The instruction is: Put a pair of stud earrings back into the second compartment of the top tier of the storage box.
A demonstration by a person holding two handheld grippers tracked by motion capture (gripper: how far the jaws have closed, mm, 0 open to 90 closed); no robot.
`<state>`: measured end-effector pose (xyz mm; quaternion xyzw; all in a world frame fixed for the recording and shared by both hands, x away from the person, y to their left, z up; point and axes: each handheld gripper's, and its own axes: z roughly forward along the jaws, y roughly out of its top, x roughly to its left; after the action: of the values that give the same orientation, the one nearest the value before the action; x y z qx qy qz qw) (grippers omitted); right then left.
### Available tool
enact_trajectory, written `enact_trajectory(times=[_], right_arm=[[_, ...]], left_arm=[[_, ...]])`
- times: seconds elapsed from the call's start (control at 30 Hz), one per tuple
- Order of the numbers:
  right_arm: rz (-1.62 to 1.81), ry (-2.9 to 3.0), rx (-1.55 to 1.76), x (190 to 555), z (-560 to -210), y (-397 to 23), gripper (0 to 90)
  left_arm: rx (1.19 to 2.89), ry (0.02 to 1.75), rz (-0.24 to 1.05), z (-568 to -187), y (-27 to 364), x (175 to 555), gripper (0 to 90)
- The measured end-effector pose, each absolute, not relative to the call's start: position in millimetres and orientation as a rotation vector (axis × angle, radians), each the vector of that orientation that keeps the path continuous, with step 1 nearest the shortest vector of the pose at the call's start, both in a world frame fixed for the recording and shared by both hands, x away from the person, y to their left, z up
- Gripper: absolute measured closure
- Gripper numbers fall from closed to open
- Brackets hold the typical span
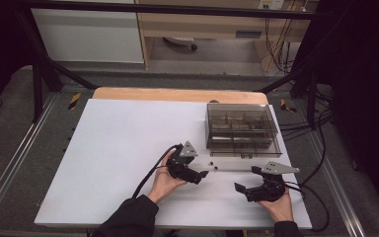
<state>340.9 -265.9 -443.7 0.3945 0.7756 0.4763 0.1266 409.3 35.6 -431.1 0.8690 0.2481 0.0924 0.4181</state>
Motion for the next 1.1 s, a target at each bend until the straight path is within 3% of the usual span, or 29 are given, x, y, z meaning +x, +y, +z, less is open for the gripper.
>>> enact_trajectory(times=[1.1], right_arm=[[1.392,2.260,1.146,341,-444,-266,0.9]], left_arm=[[2.216,0.632,0.206,-449,3,428,58.5]])
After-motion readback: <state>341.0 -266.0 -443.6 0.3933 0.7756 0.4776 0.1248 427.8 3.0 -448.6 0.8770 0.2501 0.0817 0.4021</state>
